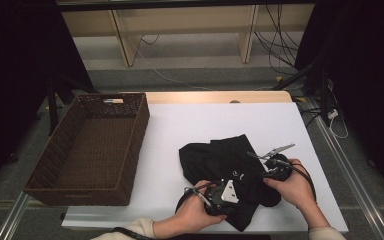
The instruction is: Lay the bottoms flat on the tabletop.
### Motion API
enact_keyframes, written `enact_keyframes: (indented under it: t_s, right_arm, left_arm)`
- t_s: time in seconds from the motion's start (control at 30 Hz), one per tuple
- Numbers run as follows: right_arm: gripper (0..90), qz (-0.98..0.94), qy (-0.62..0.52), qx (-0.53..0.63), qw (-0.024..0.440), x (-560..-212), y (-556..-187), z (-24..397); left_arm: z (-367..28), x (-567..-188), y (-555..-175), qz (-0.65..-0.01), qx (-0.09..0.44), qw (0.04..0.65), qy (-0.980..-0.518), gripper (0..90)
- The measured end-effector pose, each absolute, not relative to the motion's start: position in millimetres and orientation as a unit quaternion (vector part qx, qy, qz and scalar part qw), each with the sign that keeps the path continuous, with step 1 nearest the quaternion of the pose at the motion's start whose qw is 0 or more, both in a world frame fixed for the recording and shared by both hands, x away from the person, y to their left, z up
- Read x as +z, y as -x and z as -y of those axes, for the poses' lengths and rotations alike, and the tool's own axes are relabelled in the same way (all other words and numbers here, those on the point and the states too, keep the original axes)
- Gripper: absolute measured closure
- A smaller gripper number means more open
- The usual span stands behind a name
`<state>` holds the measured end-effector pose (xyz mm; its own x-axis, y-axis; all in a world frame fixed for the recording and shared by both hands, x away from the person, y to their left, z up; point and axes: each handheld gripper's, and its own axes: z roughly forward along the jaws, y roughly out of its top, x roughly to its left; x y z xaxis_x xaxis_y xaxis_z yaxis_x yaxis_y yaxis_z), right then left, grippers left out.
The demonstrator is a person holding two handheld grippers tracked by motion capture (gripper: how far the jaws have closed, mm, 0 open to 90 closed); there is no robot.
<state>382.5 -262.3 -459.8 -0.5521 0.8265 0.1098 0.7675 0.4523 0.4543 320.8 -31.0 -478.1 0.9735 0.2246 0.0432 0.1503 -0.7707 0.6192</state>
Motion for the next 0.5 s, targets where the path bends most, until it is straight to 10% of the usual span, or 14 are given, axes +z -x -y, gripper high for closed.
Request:
enact_keyframes:
  t_s: [0.5]
  right_arm:
    - [87.4, -0.836, -0.499, 0.230, 0.006, -453.9, -360.5, 256.3]
  left_arm:
    - [-66.0, -448.8, -348.0, -0.172, 0.077, 0.315, -0.930, 87.9]
